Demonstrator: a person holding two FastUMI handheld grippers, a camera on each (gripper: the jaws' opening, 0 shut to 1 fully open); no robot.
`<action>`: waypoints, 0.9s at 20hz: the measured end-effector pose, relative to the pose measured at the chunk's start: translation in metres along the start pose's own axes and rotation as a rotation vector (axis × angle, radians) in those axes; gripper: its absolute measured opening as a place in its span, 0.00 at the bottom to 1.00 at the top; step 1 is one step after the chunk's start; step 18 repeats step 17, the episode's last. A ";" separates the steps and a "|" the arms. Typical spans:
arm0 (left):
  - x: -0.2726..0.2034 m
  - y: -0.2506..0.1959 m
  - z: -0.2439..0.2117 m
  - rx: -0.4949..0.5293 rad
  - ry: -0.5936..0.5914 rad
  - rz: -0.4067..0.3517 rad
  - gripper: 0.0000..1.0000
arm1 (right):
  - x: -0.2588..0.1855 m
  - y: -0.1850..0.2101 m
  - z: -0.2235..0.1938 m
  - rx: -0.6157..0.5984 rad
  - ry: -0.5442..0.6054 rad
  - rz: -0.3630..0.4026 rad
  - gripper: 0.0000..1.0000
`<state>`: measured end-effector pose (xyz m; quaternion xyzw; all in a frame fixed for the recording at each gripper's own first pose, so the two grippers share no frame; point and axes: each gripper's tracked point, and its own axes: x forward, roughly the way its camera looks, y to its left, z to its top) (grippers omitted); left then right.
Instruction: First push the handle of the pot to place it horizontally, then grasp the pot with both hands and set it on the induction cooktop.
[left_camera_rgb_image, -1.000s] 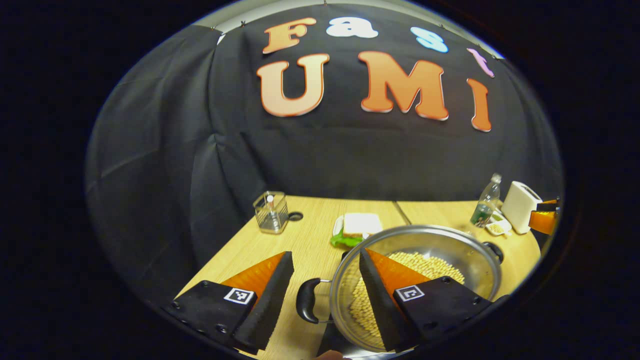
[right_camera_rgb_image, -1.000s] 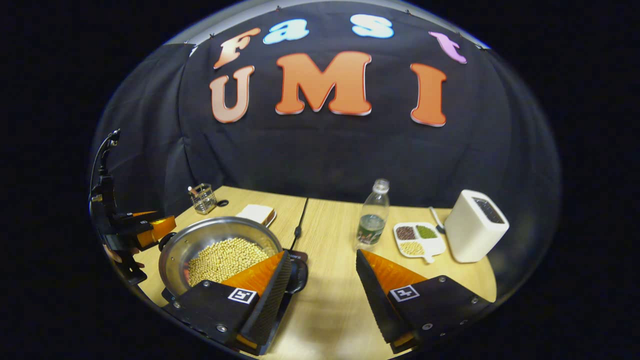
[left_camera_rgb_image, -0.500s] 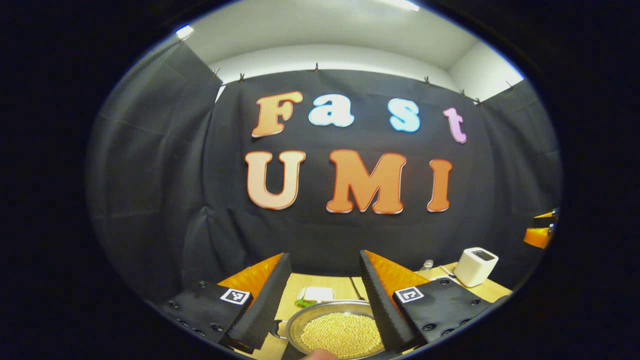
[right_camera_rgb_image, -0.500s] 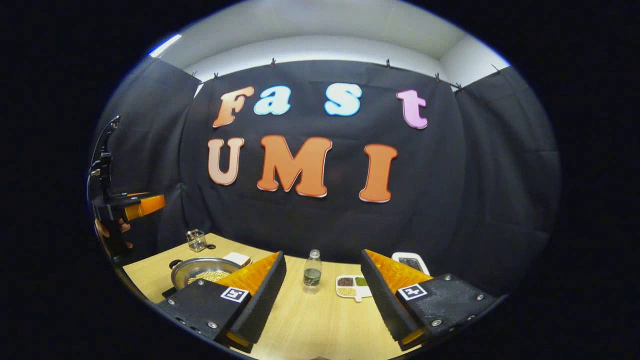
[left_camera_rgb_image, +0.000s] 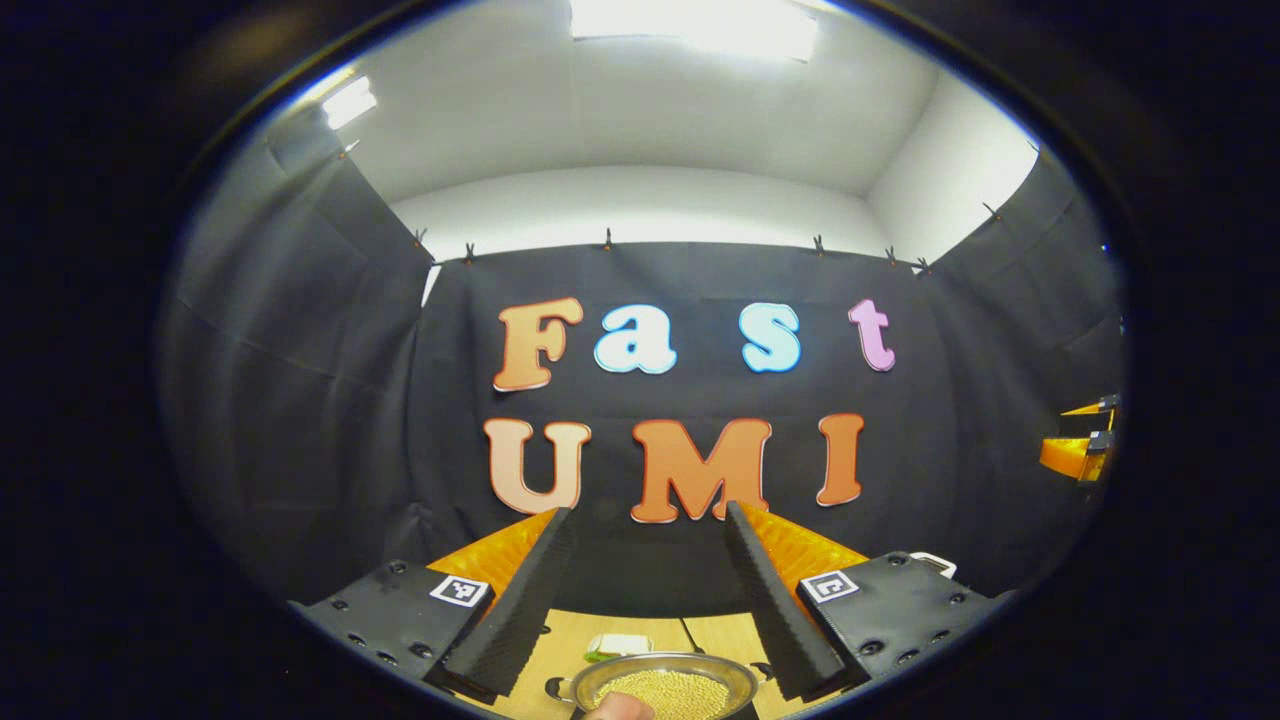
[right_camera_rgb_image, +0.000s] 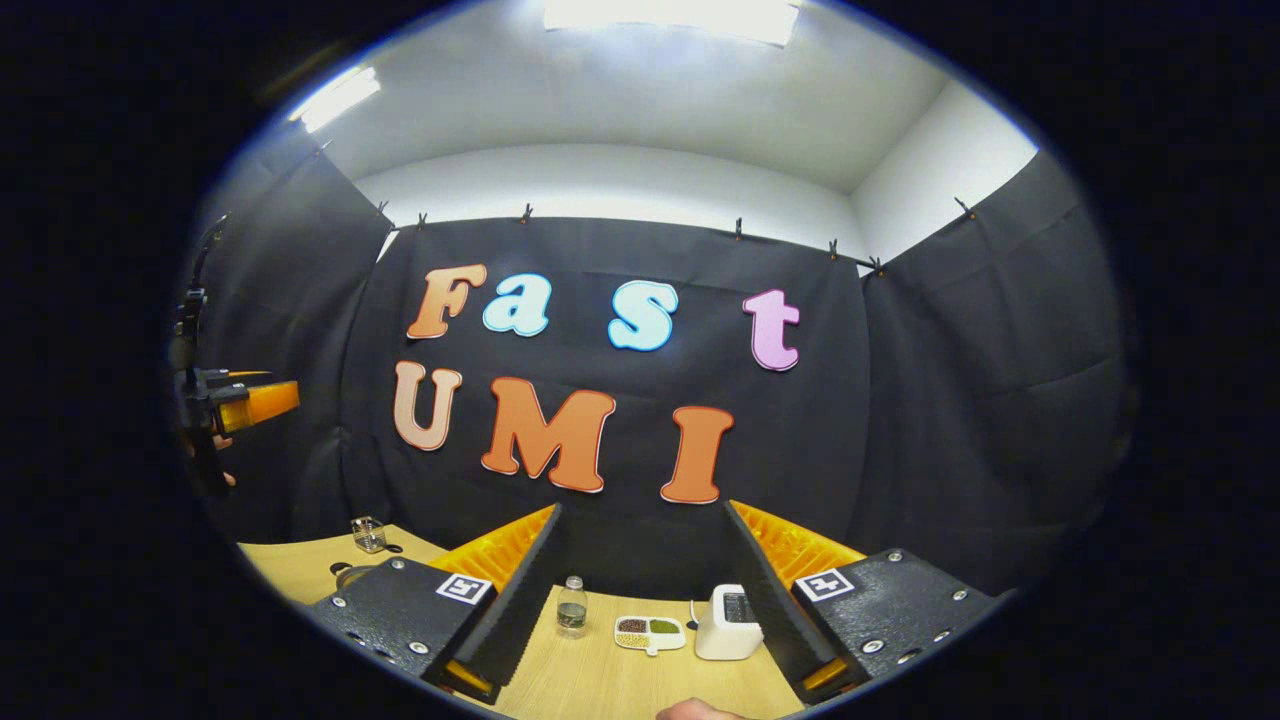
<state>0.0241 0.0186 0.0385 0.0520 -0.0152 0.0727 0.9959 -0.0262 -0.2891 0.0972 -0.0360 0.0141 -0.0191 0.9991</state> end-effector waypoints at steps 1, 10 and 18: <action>-0.010 0.003 0.013 -0.001 -0.013 0.003 1.00 | -0.004 -0.004 0.009 -0.003 -0.023 0.000 0.95; -0.048 0.033 0.057 -0.042 -0.102 0.052 0.98 | -0.024 0.006 0.062 0.007 -0.145 0.015 0.95; -0.051 0.043 0.051 -0.025 -0.076 0.072 0.98 | -0.021 0.042 0.068 -0.040 -0.182 0.051 0.95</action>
